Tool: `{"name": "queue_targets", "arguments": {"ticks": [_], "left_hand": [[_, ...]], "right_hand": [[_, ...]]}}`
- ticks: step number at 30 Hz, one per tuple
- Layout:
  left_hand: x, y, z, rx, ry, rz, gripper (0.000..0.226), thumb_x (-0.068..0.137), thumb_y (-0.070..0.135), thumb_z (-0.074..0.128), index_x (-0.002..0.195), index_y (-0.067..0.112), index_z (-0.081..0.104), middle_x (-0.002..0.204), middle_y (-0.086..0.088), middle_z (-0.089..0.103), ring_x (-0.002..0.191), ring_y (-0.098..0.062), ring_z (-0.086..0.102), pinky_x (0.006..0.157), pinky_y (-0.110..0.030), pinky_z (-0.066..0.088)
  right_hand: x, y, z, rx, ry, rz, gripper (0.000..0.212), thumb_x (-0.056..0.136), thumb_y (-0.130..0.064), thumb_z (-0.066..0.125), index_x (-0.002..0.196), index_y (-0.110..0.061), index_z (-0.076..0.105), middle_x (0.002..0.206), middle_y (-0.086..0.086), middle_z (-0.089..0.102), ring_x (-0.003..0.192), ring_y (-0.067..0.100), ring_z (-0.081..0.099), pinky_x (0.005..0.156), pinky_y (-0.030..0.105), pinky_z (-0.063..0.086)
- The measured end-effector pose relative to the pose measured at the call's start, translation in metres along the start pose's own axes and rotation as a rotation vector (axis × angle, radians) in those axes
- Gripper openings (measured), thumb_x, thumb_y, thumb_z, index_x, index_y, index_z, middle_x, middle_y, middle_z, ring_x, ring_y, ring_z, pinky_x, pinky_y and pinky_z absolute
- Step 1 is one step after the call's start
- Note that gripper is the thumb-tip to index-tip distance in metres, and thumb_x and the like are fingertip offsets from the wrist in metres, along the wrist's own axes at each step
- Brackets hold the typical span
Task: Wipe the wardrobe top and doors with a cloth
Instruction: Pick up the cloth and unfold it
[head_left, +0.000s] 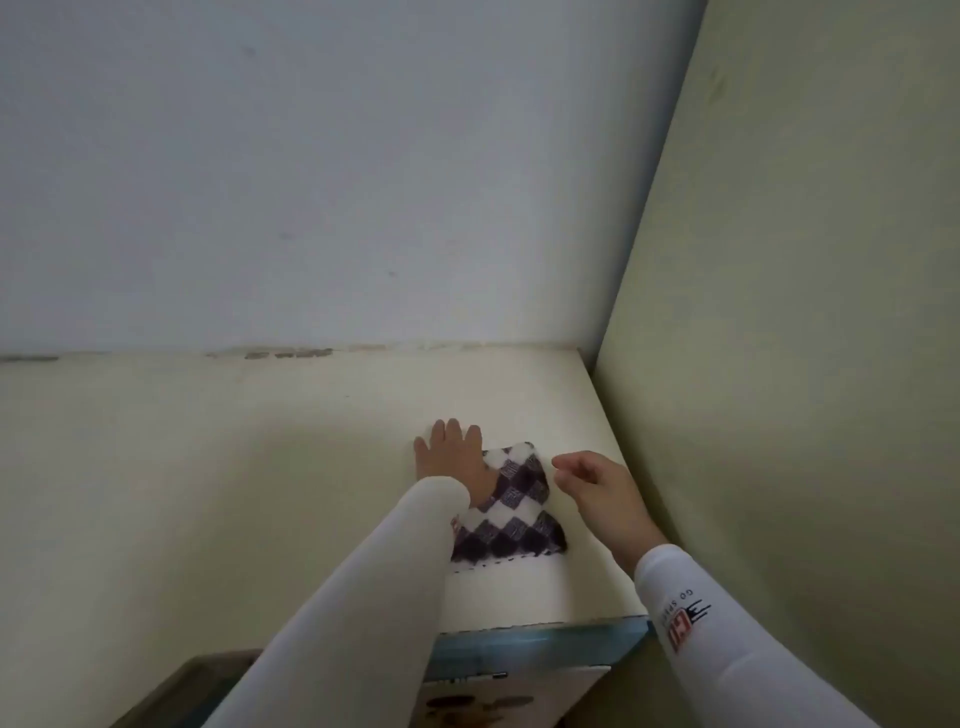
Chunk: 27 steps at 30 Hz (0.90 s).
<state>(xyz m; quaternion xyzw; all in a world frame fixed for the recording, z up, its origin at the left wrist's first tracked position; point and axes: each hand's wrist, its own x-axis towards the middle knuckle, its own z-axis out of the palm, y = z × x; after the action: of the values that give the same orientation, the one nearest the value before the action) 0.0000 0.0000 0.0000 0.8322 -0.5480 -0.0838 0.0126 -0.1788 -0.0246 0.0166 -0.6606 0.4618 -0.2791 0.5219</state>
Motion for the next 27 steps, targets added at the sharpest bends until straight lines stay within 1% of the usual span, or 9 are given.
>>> {"name": "queue_targets", "arguments": {"ticks": [5, 10, 12, 14, 16, 19, 22, 24, 27], "left_hand": [[0.01, 0.016, 0.005, -0.069, -0.267, -0.053, 0.077, 0.072, 0.06, 0.057, 0.135, 0.025, 0.029, 0.138, -0.006, 0.037, 0.128, -0.032, 0.032, 0.1, -0.055, 0.027], [0.011, 0.021, 0.007, 0.035, -0.221, -0.093, 0.079, 0.068, 0.063, 0.061, 0.13, 0.02, 0.037, 0.129, -0.007, 0.042, 0.122, -0.031, 0.038, 0.099, -0.054, 0.03], [0.012, 0.023, 0.005, 0.038, -0.218, -0.102, 0.072, 0.07, 0.062, 0.061, 0.124, 0.017, 0.044, 0.122, -0.005, 0.047, 0.117, -0.028, 0.042, 0.098, -0.051, 0.031], [0.01, 0.023, 0.004, 0.027, -0.206, -0.1, 0.054, 0.075, 0.054, 0.06, 0.113, 0.017, 0.052, 0.112, -0.003, 0.053, 0.108, -0.026, 0.048, 0.095, -0.047, 0.033], [0.007, 0.024, 0.001, 0.04, -0.171, -0.07, 0.031, 0.082, 0.035, 0.053, 0.106, 0.016, 0.054, 0.104, -0.002, 0.056, 0.099, -0.026, 0.053, 0.097, -0.048, 0.031], [0.0, 0.023, -0.006, -0.012, -0.129, -0.032, 0.008, 0.082, 0.016, 0.042, 0.085, 0.018, 0.049, 0.077, 0.004, 0.051, 0.079, -0.022, 0.052, 0.1, -0.052, 0.025], [-0.009, 0.018, -0.016, -0.093, -0.068, 0.048, 0.014, 0.086, 0.017, 0.04, 0.073, 0.022, 0.039, 0.075, 0.005, 0.05, 0.076, -0.021, 0.049, 0.091, -0.042, 0.03], [-0.018, 0.014, -0.027, -0.2, -0.027, 0.142, 0.017, 0.089, 0.02, 0.042, 0.072, 0.021, 0.038, 0.078, 0.003, 0.05, 0.076, -0.021, 0.048, 0.078, -0.033, 0.036], [-0.033, 0.012, -0.046, -0.364, 0.017, 0.277, 0.014, 0.091, 0.019, 0.045, 0.078, 0.015, 0.044, 0.078, -0.002, 0.053, 0.075, -0.022, 0.048, 0.069, -0.031, 0.038]], "right_hand": [[0.003, 0.007, -0.007, 0.015, 0.006, -0.004, 0.013, 0.089, -0.012, 0.058, 0.089, -0.024, 0.063, 0.094, -0.008, 0.064, 0.091, 0.007, 0.058, 0.073, 0.017, 0.041], [0.003, 0.011, -0.01, -0.011, -0.012, -0.014, 0.012, 0.089, -0.012, 0.058, 0.089, -0.023, 0.063, 0.093, -0.007, 0.064, 0.092, 0.009, 0.058, 0.076, 0.02, 0.042], [0.003, 0.011, -0.01, -0.018, -0.021, -0.008, 0.014, 0.089, -0.012, 0.057, 0.088, -0.024, 0.063, 0.093, -0.008, 0.064, 0.092, 0.009, 0.059, 0.075, 0.019, 0.042], [0.003, 0.009, -0.009, -0.016, -0.025, -0.015, 0.016, 0.089, -0.01, 0.057, 0.088, -0.025, 0.064, 0.093, -0.008, 0.065, 0.092, 0.009, 0.059, 0.076, 0.02, 0.043], [0.002, 0.007, -0.008, -0.019, -0.029, -0.035, 0.018, 0.089, -0.008, 0.056, 0.088, -0.025, 0.064, 0.093, -0.008, 0.065, 0.093, 0.01, 0.059, 0.079, 0.021, 0.044], [-0.001, 0.003, -0.006, -0.01, -0.039, -0.056, 0.018, 0.089, -0.009, 0.056, 0.09, -0.024, 0.065, 0.094, -0.007, 0.066, 0.092, 0.009, 0.06, 0.08, 0.021, 0.044], [-0.002, -0.002, -0.006, -0.003, -0.037, -0.083, 0.019, 0.089, -0.007, 0.055, 0.088, -0.023, 0.066, 0.093, -0.005, 0.066, 0.091, 0.011, 0.06, 0.077, 0.019, 0.044], [-0.003, -0.008, -0.007, 0.021, -0.035, -0.11, 0.022, 0.089, -0.006, 0.055, 0.087, -0.025, 0.066, 0.094, -0.004, 0.066, 0.091, 0.011, 0.06, 0.077, 0.018, 0.044], [-0.004, -0.018, -0.009, 0.08, 0.026, -0.158, 0.027, 0.089, -0.005, 0.054, 0.082, -0.029, 0.064, 0.091, -0.006, 0.065, 0.087, 0.011, 0.059, 0.071, 0.019, 0.045]]}}
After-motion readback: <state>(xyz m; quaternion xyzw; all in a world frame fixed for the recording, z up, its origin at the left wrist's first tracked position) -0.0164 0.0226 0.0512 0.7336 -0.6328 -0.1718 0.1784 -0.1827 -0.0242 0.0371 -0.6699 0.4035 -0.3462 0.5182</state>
